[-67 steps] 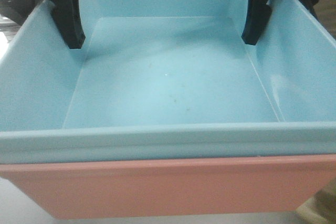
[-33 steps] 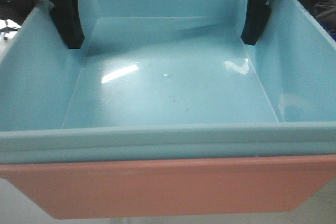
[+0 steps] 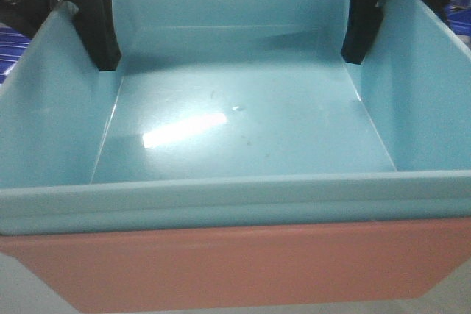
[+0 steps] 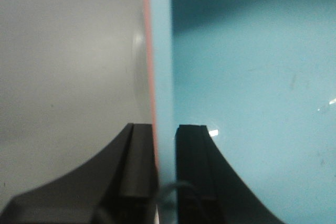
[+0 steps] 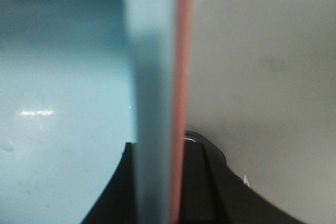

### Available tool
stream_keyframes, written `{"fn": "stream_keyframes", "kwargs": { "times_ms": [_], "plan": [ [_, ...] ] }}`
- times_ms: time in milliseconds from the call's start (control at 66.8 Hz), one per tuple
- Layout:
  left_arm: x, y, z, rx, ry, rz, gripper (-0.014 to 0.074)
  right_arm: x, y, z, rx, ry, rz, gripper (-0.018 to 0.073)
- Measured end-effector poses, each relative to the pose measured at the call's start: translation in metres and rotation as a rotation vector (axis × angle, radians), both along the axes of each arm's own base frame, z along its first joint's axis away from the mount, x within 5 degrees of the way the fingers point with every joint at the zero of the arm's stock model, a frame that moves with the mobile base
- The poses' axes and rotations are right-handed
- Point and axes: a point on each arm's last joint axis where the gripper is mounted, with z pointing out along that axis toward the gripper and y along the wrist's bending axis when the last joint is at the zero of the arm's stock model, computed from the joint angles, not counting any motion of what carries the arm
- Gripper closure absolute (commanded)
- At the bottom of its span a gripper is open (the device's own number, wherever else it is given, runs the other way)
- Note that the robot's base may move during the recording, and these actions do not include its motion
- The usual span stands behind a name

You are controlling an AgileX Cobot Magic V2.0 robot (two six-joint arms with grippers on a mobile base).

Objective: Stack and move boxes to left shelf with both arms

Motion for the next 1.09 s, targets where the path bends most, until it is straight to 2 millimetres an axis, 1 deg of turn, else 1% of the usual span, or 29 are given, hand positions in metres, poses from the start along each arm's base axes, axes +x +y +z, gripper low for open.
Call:
{"fn": "stream_keyframes", "kwargs": {
  "times_ms": [1093],
  "plan": [
    [-0.0012, -0.0005, -0.0006, -0.009, 0.017, 0.004, 0.0599, -0.0001, -0.0002, -0.0001, -0.002, 0.001, 0.000, 0.0503]
  ]
}}
